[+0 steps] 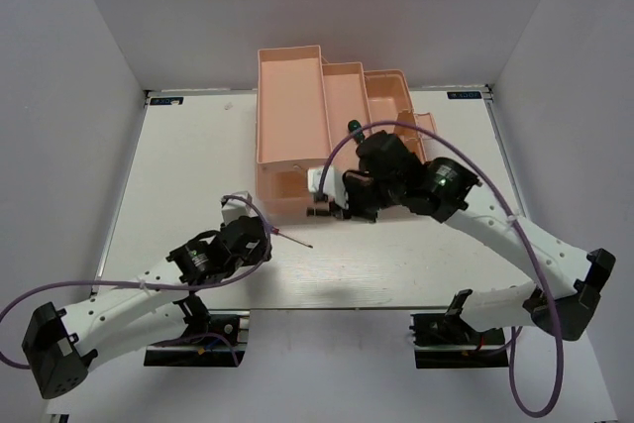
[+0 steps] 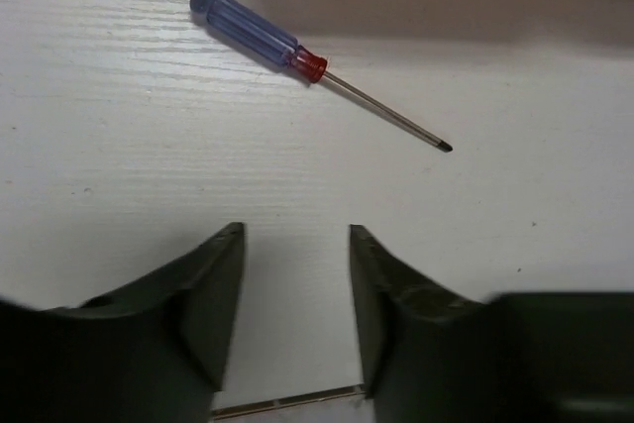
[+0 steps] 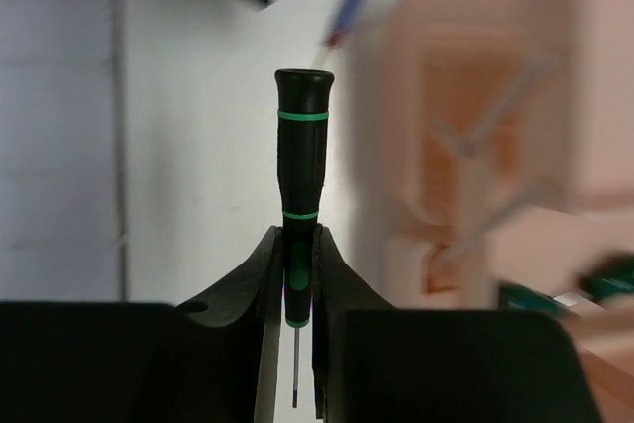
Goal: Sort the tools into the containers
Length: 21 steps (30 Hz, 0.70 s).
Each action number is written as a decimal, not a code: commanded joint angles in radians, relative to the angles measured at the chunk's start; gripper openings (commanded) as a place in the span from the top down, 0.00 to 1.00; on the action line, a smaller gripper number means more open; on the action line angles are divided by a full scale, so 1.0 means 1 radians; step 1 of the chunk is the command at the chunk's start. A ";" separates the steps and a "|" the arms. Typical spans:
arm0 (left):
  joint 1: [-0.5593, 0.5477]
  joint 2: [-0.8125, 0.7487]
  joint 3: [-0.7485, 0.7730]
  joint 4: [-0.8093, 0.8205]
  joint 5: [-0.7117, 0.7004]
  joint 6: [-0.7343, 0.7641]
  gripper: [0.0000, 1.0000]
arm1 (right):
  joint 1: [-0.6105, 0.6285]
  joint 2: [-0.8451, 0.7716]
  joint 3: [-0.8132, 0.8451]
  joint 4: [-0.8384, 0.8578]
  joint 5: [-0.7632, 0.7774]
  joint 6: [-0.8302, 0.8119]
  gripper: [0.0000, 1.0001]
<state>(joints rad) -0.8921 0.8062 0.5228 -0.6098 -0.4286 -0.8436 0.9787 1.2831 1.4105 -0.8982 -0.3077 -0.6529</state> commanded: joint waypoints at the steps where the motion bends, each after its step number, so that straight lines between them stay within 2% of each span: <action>1: 0.010 0.007 0.019 0.048 0.010 -0.115 0.39 | -0.035 0.018 0.128 0.128 0.245 0.080 1.00; 2: 0.010 0.007 0.007 0.048 0.010 -0.174 0.36 | -0.040 0.066 0.142 0.282 0.301 0.172 1.00; 3: 0.010 0.007 -0.004 0.048 0.001 -0.208 0.31 | -0.044 0.114 0.192 0.326 0.493 0.191 1.00; 4: 0.010 0.007 -0.018 0.061 0.001 -0.241 0.31 | -0.072 0.169 0.217 0.365 0.518 0.209 1.00; 6: 0.010 0.007 -0.018 0.073 -0.009 -0.317 0.26 | -0.095 0.223 0.322 0.445 0.541 0.254 1.00; 8: 0.010 0.007 -0.030 0.088 -0.019 -0.374 0.26 | -0.115 0.329 0.385 0.470 0.567 0.282 1.00; 9: 0.010 0.007 -0.030 0.079 -0.030 -0.409 0.26 | -0.123 0.359 0.483 0.476 0.574 0.298 1.00; 10: 0.010 0.019 -0.030 0.079 -0.044 -0.432 0.25 | -0.130 0.460 0.501 0.507 0.579 0.302 1.00; 17: 0.010 0.135 0.003 0.047 -0.130 -0.597 0.25 | -0.179 0.627 0.553 0.624 0.546 0.311 1.00; 18: 0.010 0.148 0.012 0.047 -0.145 -0.610 0.25 | -0.189 0.642 0.564 0.618 0.536 0.326 0.96; 19: 0.010 0.160 0.022 0.047 -0.154 -0.620 0.25 | -0.196 0.651 0.577 0.590 0.512 0.344 0.83; 20: 0.010 0.191 0.022 0.047 -0.163 -0.633 0.25 | -0.199 0.651 0.603 0.575 0.492 0.363 0.50; 21: 0.010 0.206 0.034 0.047 -0.176 -0.643 0.25 | -0.209 0.641 0.613 0.553 0.484 0.380 0.41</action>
<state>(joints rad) -0.8856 0.9813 0.5083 -0.5529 -0.5274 -1.4036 0.7868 1.9656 1.9285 -0.3691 0.2180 -0.3401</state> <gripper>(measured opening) 0.749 0.482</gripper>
